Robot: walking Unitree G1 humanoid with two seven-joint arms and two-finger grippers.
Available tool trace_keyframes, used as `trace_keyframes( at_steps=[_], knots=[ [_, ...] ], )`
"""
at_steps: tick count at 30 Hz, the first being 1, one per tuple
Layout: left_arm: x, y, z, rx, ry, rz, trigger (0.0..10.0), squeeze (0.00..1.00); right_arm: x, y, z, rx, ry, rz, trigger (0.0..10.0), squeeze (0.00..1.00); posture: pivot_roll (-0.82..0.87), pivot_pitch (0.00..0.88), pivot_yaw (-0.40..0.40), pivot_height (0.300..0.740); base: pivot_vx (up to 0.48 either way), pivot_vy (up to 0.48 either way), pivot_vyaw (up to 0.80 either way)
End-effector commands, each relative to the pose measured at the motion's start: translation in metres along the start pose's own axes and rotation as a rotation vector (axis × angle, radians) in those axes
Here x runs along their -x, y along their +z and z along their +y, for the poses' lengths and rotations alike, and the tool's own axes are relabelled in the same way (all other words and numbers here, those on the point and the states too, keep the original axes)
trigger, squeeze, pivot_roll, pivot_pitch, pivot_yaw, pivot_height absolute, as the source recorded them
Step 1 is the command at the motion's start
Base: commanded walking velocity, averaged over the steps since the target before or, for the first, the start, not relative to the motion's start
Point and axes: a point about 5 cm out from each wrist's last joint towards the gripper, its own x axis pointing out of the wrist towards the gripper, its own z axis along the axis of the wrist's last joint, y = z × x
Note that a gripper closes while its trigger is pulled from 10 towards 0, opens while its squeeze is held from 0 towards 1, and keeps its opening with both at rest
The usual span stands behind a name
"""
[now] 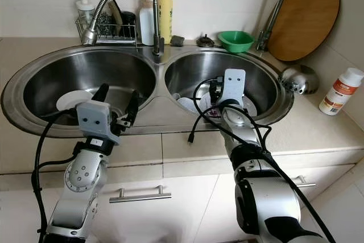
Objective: Kitchen organization
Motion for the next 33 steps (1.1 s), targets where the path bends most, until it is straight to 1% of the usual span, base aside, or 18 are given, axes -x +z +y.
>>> trace_keyframes(
  at_steps=[1, 2, 4, 6, 8, 9, 11, 12, 13, 14, 16, 17, 18, 21, 26, 33],
  knots=[
    [0.000, 0.004, -0.004, 0.017, -0.013, -0.007, 10.0, 0.00, 0.003, 0.012, 0.001, -0.077, 0.019, -0.097, 10.0, 1.00, 0.08, 0.000, -0.078, 0.740, 0.000, 0.000, 0.00],
    [0.000, 0.005, -0.003, 0.022, -0.013, -0.010, 10.0, 0.00, 0.005, 0.015, 0.003, -0.104, 0.032, -0.128, 10.0, 1.00, 0.07, 0.000, -0.078, 0.740, 0.000, 0.000, 0.00],
    [0.000, 0.005, -0.003, 0.025, -0.012, -0.013, 10.0, 0.00, 0.007, 0.017, 0.004, -0.121, 0.040, -0.148, 10.0, 1.00, 0.07, 0.000, -0.078, 0.740, 0.000, 0.000, 0.00],
    [0.000, 0.007, -0.004, 0.027, -0.018, -0.020, 10.0, 0.00, 0.015, 0.027, 0.009, -0.183, 0.092, -0.237, 10.0, 1.00, 0.07, 0.000, -0.077, 0.740, 0.000, 0.446, 0.00],
    [0.000, 0.007, -0.004, 0.031, -0.018, -0.021, 10.0, 0.00, 0.018, 0.029, 0.011, -0.188, 0.108, -0.253, 10.0, 1.00, 0.07, 0.000, -0.077, 0.740, 0.000, 0.480, 0.00],
    [-0.001, 0.009, -0.004, 0.027, -0.022, -0.027, 10.0, 0.00, 0.023, 0.030, 0.015, -0.159, 0.133, -0.270, 10.0, 0.00, 0.07, 0.000, -0.075, 0.740, 0.000, 0.480, 0.00],
    [-0.001, 0.009, -0.004, 0.025, -0.023, -0.030, 10.0, 0.00, 0.026, 0.030, 0.017, -0.149, 0.140, -0.280, 10.0, 0.00, 0.07, 0.000, -0.075, 0.740, 0.000, 0.480, 0.00],
    [-0.001, 0.009, -0.004, 0.024, -0.024, -0.030, 10.0, 0.00, 0.030, 0.030, 0.018, -0.143, 0.150, -0.291, 10.0, 0.00, 0.07, 0.000, -0.075, 0.740, 0.000, 0.480, 0.00],
    [-0.001, 0.009, -0.005, 0.027, -0.026, -0.030, 10.0, 0.00, 0.038, 0.030, 0.020, -0.132, 0.170, -0.301, 10.0, 0.00, 0.07, 0.000, -0.075, 0.740, 0.000, 0.480, 0.00],
    [-0.001, 0.009, -0.005, 0.027, -0.026, -0.030, 10.0, 0.00, 0.038, 0.030, 0.020, -0.132, 0.170, -0.301, 10.0, 0.00, 0.07, 0.000, -0.075, 0.740, 0.000, 0.480, 0.00],
    [-0.001, 0.010, -0.005, 0.028, -0.030, -0.032, 10.0, 0.00, 0.045, 0.030, 0.022, -0.126, 0.188, -0.305, 10.0, 0.00, 0.06, 0.000, -0.076, 0.740, 0.000, 0.480, 0.00],
    [-0.001, 0.010, -0.005, 0.028, -0.030, -0.032, 10.0, 0.00, 0.045, 0.030, 0.022, -0.126, 0.188, -0.305, 10.0, 0.00, 0.06, 0.000, -0.076, 0.740, 0.000, 0.480, 0.00],
    [-0.001, 0.010, -0.004, 0.027, -0.032, -0.032, 10.0, 0.00, 0.050, 0.031, 0.023, -0.113, 0.202, -0.312, 10.0, 0.00, 0.06, 0.000, -0.076, 0.740, 0.000, 0.480, 0.00],
    [-0.001, 0.010, -0.004, 0.028, -0.033, -0.031, 10.0, 0.00, 0.054, 0.031, 0.024, -0.101, 0.208, -0.315, 10.0, 0.00, 0.06, 0.000, -0.075, 0.740, 0.000, 0.480, 0.00],
    [0.000, 0.010, -0.005, 0.028, -0.044, -0.029, 10.0, 0.00, 0.067, 0.031, 0.025, -0.061, 0.222, -0.319, 10.0, 0.00, 0.06, 0.000, -0.073, 0.740, 0.000, 0.480, 0.00],
    [0.000, 0.010, -0.005, 0.027, -0.043, -0.029, 10.0, 0.00, 0.076, 0.030, 0.024, -0.045, 0.223, -0.315, 10.0, 0.00, 0.06, 0.000, -0.074, 0.740, 0.000, 0.480, 0.00]
  ],
)
